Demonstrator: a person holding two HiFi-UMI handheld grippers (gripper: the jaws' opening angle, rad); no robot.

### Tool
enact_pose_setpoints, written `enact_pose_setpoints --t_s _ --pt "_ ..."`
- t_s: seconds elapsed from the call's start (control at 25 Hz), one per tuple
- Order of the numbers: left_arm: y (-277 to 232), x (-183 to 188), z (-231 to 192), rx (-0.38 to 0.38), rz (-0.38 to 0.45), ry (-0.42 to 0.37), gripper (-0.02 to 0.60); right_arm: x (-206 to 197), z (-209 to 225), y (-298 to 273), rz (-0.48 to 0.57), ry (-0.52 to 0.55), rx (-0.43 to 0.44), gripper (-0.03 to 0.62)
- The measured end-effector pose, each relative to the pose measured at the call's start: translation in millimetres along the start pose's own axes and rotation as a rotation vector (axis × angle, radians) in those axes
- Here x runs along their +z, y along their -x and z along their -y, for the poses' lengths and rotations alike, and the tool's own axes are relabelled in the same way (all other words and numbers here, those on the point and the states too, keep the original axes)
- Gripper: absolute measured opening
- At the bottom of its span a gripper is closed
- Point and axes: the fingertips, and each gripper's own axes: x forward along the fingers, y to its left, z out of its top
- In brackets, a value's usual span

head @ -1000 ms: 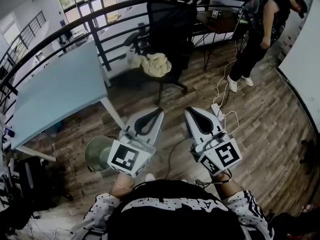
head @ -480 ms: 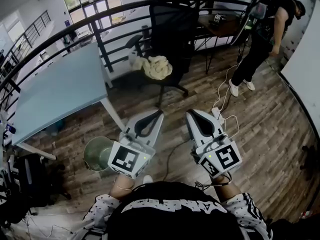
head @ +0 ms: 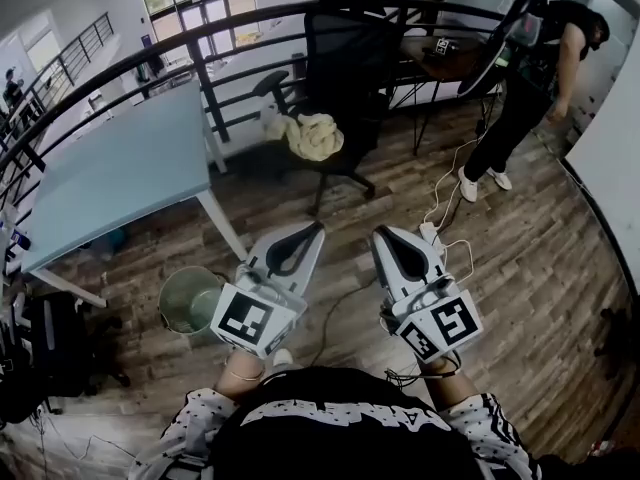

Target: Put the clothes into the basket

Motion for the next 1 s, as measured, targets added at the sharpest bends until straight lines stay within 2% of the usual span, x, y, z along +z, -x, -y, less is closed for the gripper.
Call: enact_pose_setpoints --t_s 0.36,0.52,0.8,1.0 --pt "-4 -4 27 0.012 -0.053 -0.083 0.015 1 6 18 0.015 -0.032 0.026 0.032" --pt "-8 0 24 0.012 -0.043 -0.092 0.015 -1 8 19 0.016 -0.046 0.026 0.032" --pt "-24 -1 19 -0.025 -0.022 -0.112 0.015 0 25 12 0.030 -0.033 -0.021 0.032" --pt "-31 -7 4 -0.032 -0.016 -0.091 0.015 -6 30 0 0.014 -0.023 -0.031 0.032"
